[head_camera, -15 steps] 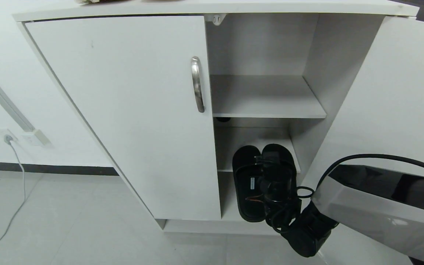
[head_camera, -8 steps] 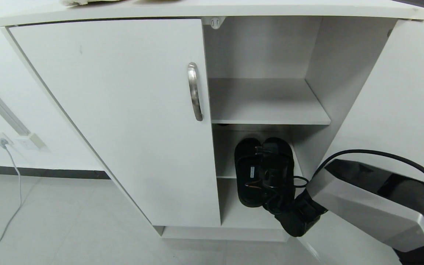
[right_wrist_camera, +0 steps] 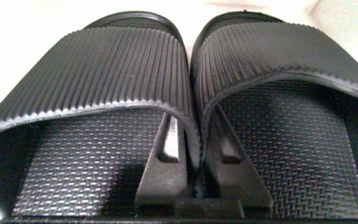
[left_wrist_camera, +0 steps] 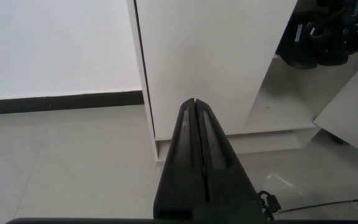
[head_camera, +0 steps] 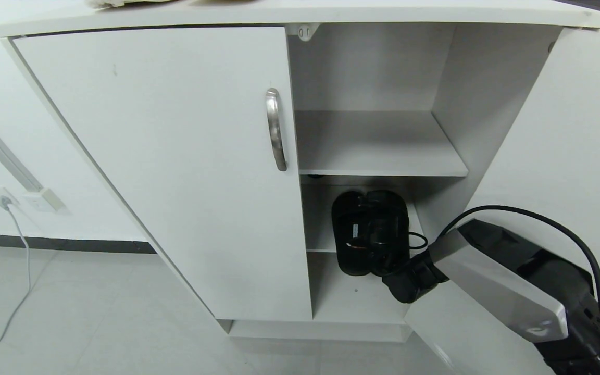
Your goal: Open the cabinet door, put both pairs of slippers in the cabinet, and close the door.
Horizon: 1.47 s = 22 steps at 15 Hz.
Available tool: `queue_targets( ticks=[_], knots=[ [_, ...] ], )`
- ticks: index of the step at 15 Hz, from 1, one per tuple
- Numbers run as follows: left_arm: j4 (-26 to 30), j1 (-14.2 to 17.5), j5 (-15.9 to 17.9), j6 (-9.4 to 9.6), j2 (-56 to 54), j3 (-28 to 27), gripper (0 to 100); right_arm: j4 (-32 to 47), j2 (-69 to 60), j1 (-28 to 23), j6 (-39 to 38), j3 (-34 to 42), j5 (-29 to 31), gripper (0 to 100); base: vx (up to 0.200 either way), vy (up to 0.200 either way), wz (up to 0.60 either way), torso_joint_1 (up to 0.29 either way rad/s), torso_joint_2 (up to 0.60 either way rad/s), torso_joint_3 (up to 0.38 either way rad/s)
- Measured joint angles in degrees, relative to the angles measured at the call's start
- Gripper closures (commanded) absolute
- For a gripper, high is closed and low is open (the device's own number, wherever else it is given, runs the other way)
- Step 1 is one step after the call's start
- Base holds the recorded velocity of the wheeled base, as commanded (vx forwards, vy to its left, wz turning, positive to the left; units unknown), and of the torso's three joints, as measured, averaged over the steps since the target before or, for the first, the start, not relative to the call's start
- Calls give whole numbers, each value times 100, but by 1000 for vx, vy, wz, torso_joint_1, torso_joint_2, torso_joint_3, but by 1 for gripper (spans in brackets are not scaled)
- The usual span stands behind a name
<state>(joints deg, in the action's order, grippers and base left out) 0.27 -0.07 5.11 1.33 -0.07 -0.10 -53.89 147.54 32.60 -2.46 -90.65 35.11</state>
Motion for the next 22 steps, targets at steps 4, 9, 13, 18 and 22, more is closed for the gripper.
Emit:
queue_targets(
  ticks=[4,9,13,18,22],
  knots=[
    [-2,-4,0,0,0,0,100,641,96,-143,-207,-651,-22,100,0,0,0,0,0,0],
    [0,-2,-2,6,0,0,100,1197,188,-184,-396,-1258,-121,100,0,0,0,0,0,0],
    [0,-2,4,9,0,0,100,1339,304,-206,-389,-1484,-213,100,0,0,0,0,0,0],
    [0,-2,6,15,0,0,100,1369,406,-212,-372,-1549,-218,0,0,0,0,0,0,0],
    [0,-2,9,15,0,2,100,1015,218,-171,-345,-911,-180,0,0,0,0,0,0,0]
  ],
)
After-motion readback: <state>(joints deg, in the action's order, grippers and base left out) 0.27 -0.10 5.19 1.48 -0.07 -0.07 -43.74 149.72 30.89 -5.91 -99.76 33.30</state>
